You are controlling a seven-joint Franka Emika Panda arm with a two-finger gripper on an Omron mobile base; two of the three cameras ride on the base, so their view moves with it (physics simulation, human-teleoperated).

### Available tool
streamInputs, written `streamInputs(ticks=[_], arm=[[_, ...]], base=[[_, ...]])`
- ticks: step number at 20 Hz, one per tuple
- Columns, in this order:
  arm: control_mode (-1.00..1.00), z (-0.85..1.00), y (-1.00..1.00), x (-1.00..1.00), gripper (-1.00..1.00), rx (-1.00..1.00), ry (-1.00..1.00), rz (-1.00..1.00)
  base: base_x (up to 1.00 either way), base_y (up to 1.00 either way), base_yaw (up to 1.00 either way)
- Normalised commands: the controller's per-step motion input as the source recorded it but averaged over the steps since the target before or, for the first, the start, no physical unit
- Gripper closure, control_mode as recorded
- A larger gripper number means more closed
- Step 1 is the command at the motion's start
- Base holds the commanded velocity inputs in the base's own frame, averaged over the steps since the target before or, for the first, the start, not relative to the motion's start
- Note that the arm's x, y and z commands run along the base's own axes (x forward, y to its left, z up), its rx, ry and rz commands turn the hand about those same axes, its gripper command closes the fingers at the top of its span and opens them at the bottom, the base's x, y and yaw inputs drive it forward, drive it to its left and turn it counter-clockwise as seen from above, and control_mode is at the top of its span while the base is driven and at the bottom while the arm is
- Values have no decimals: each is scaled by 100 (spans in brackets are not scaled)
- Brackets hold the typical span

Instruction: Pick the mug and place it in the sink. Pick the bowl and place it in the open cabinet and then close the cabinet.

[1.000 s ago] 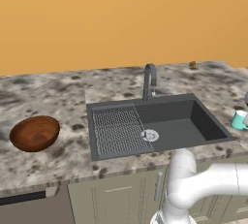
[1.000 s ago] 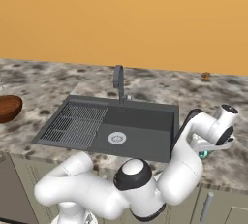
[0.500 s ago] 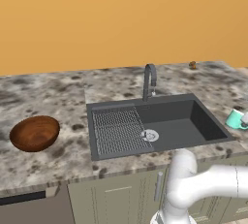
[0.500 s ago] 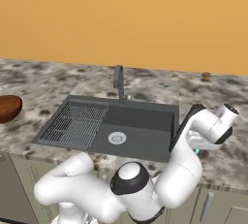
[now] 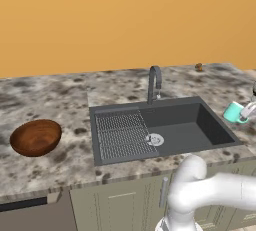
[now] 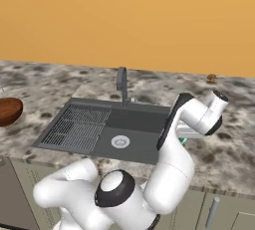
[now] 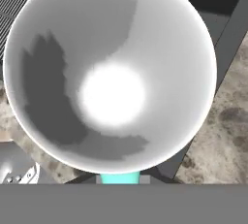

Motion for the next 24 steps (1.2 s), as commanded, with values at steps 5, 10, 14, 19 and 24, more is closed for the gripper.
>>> streamInputs(ticks=[5, 10, 14, 19, 24], arm=[[-100, 11, 77, 14, 100, -25, 0, 7], [-100, 3, 54, 21, 100, -12, 5, 6], [-100, 0, 28, 42, 100, 0, 3, 0], [-100, -9, 6, 35, 100, 0, 0, 2], [-100, -15, 9, 47, 100, -2, 0, 7]], base=[[0, 0, 0], [0, 0, 0], [0, 0, 0], [0, 0, 0], [0, 0, 0]])
